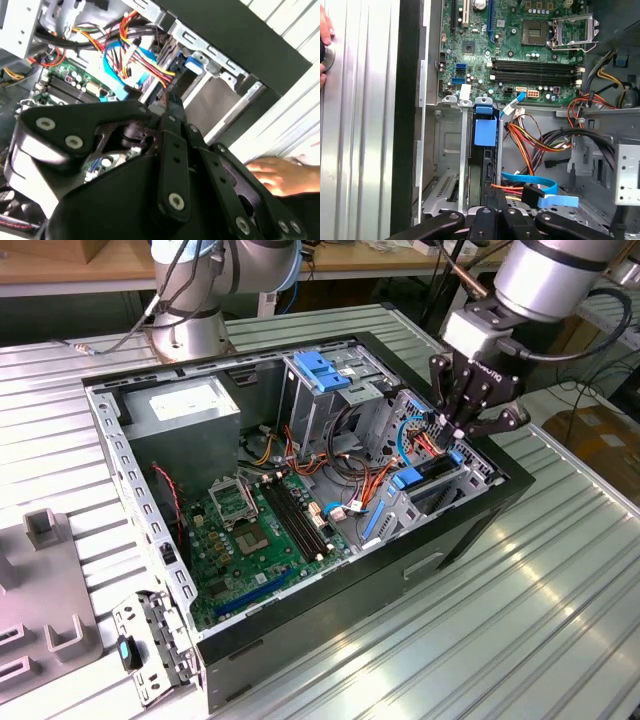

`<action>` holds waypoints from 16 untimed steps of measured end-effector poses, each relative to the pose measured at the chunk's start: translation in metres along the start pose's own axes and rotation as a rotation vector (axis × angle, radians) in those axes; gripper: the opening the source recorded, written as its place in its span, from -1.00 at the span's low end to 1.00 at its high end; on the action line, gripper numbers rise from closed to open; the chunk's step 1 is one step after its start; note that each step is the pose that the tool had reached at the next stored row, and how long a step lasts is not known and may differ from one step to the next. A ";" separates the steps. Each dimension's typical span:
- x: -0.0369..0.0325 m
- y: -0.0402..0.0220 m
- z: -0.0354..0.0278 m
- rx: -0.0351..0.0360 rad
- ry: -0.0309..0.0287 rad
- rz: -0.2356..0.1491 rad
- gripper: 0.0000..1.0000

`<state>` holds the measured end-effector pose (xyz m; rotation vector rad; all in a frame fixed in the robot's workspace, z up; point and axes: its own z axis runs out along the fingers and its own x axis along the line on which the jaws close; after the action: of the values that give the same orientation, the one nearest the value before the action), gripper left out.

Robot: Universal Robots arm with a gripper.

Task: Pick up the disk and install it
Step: 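Insert the second disk wire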

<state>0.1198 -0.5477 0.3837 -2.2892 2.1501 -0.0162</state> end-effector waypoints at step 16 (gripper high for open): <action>-0.0452 0.0039 -0.0120 -0.0074 0.0862 -0.001 -0.62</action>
<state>0.1129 -0.5028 0.3953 -2.3360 2.1917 -0.1090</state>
